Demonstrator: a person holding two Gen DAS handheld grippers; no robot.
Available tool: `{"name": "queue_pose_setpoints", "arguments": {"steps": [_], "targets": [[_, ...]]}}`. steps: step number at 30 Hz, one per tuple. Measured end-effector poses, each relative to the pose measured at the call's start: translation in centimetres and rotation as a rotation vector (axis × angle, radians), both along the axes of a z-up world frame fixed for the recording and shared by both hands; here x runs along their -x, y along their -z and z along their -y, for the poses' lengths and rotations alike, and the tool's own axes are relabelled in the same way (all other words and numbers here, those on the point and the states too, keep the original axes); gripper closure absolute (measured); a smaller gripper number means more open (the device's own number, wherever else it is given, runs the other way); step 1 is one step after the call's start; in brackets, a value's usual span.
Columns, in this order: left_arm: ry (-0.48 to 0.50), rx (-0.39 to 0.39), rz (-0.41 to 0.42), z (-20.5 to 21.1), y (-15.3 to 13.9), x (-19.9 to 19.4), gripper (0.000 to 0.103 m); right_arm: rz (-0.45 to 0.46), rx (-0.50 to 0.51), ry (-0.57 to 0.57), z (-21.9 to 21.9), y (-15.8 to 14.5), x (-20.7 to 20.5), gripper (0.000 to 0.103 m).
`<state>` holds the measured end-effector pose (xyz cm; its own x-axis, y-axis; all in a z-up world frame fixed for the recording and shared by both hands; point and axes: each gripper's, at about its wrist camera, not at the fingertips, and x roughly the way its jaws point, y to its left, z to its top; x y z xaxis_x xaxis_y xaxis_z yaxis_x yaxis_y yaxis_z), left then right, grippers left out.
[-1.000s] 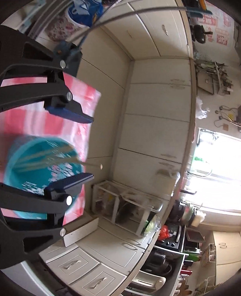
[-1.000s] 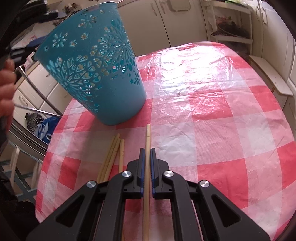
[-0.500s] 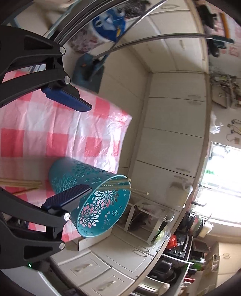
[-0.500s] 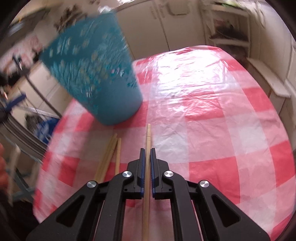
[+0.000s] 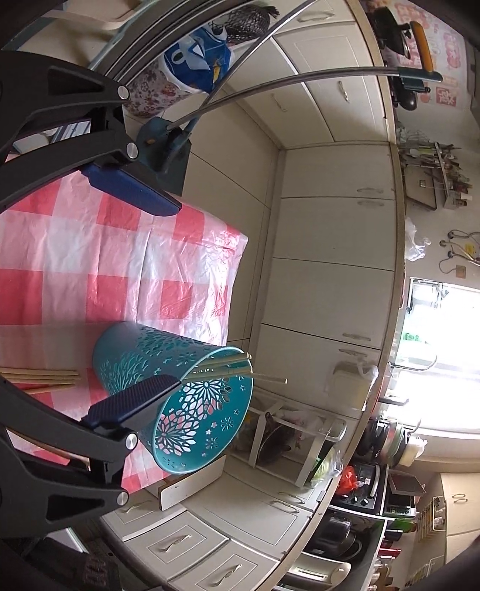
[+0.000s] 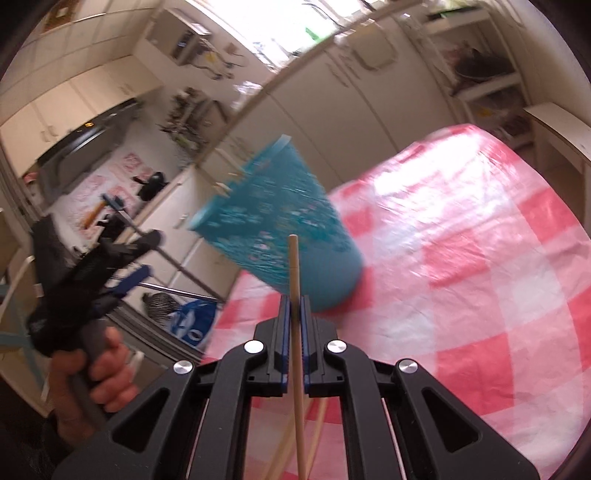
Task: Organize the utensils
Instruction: 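Carry the chopstick over the basket and open the right tool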
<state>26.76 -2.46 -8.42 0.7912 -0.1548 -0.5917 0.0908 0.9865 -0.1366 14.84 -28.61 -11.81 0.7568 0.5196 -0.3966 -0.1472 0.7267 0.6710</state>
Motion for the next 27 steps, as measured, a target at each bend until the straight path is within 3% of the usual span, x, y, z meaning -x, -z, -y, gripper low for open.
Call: {"name": "queue_pose_setpoints", "arguments": {"steps": [7, 16, 27], "targets": [[-0.010, 0.023, -0.017, -0.8, 0.1, -0.3, 0.019, 0.094, -0.031, -0.035, -1.2, -3.5, 0.1, 0.097], [-0.038, 0.063, -0.044, -1.9, 0.4, -0.9, 0.019, 0.216, -0.009, -0.060, -1.3, -11.4, -1.2, 0.097], [-0.061, 0.088, -0.054, -2.7, 0.5, -1.1, 0.018, 0.298, 0.107, 0.047, -0.3, -18.2, -5.2, 0.097]]}}
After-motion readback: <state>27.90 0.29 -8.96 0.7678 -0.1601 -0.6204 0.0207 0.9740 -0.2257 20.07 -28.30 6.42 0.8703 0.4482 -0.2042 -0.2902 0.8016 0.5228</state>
